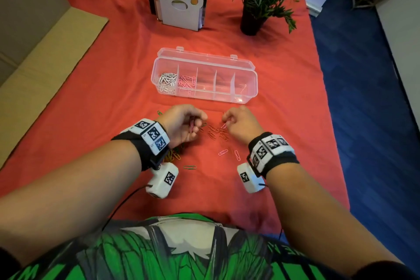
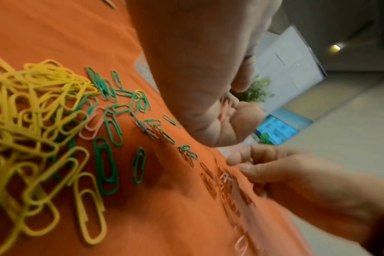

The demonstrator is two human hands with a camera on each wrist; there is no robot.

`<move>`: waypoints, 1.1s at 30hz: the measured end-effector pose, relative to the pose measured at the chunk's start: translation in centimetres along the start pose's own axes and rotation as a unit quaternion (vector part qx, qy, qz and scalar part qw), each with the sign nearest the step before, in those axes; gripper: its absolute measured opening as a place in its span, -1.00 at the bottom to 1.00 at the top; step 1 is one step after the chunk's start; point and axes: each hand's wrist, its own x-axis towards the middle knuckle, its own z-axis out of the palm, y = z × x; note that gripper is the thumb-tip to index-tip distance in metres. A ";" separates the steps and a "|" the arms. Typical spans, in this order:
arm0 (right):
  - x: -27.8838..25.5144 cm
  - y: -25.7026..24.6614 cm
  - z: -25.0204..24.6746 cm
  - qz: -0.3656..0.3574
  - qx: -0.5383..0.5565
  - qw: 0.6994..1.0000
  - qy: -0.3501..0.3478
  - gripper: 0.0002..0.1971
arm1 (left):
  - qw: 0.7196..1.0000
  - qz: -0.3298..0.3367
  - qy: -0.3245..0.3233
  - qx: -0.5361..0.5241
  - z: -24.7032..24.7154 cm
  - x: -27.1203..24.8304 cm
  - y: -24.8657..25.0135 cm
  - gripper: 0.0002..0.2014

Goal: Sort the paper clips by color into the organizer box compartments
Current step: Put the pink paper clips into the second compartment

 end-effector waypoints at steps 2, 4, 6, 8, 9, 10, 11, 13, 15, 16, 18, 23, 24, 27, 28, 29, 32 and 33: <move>-0.3 0.4 0.6 -0.060 -0.131 0.990 0.003 -0.72 | 0.986 0.042 0.052 0.150 0.7 0.5 -0.9 -0.84; -0.7 0.6 1.0 -0.095 -0.202 0.975 0.017 -0.70 | 0.932 0.106 0.080 0.338 1.3 0.7 -2.0 -0.92; -1.2 0.4 1.3 -0.110 -0.240 0.963 0.050 -0.77 | 0.858 0.154 0.064 0.486 1.7 0.5 -2.9 -0.87; -1.5 0.0 1.5 -0.105 -0.279 0.953 0.060 -0.80 | 0.790 0.191 0.053 0.580 2.4 0.4 -3.6 -0.83; -1.6 -0.1 1.5 -0.100 -0.288 0.951 0.053 -0.79 | 0.761 0.210 0.046 0.612 2.6 0.5 -3.8 -0.82; -1.5 -0.1 1.6 -0.090 -0.278 0.955 0.046 -0.79 | 0.739 0.227 0.039 0.633 2.8 0.6 -4.0 -0.82; -1.4 0.1 1.5 -0.079 -0.243 0.966 0.046 -0.81 | 0.719 0.241 0.032 0.651 3.0 0.7 -4.2 -0.81; -0.9 0.7 1.1 -0.044 -0.134 0.988 0.068 -0.88 | 0.684 0.257 0.022 0.683 3.4 1.0 -4.6 -0.78; -0.8 1.4 0.2 0.020 -0.023 0.997 0.076 -0.93 | 0.658 0.263 0.021 0.705 3.8 1.1 -4.9 -0.74; -0.9 1.7 -0.3 0.050 0.047 0.995 0.066 -0.88 | 0.648 0.261 0.021 0.715 4.0 1.2 -5.2 -0.72; -1.6 2.2 -1.1 0.094 0.193 0.976 0.048 -0.78 | 0.632 0.254 0.017 0.732 4.3 1.3 -5.5 -0.69; -4.6 2.7 -2.0 0.162 0.462 0.872 -0.026 -0.78 | 0.615 0.260 0.003 0.745 4.2 1.5 -5.9 -0.80; -5.2 2.9 -2.1 0.167 0.506 0.845 -0.041 -0.78 | 0.621 0.256 -0.001 0.741 4.1 1.5 -6.0 -0.80; -6.6 3.6 -1.8 0.188 0.602 0.773 -0.060 -0.80 | 0.673 0.232 0.012 0.702 3.9 1.4 -5.8 -0.82; -6.9 3.7 -1.7 0.196 0.615 0.762 -0.056 -0.79 | 0.704 0.214 0.023 0.677 3.9 1.2 -5.5 -0.82; -7.0 3.8 -1.3 0.203 0.608 0.766 -0.050 -0.79 | 0.741 0.188 0.034 0.644 4.0 0.9 -5.0 -0.82; -6.9 4.0 -0.4 0.204 0.388 0.898 -0.026 -0.83 | 0.918 0.064 -0.002 0.392 3.6 0.0 -3.6 -0.84; -6.9 4.1 -0.1 0.187 0.256 0.948 -0.018 -0.85 | 0.966 0.028 -0.022 0.257 3.4 -0.3 -3.2 -0.93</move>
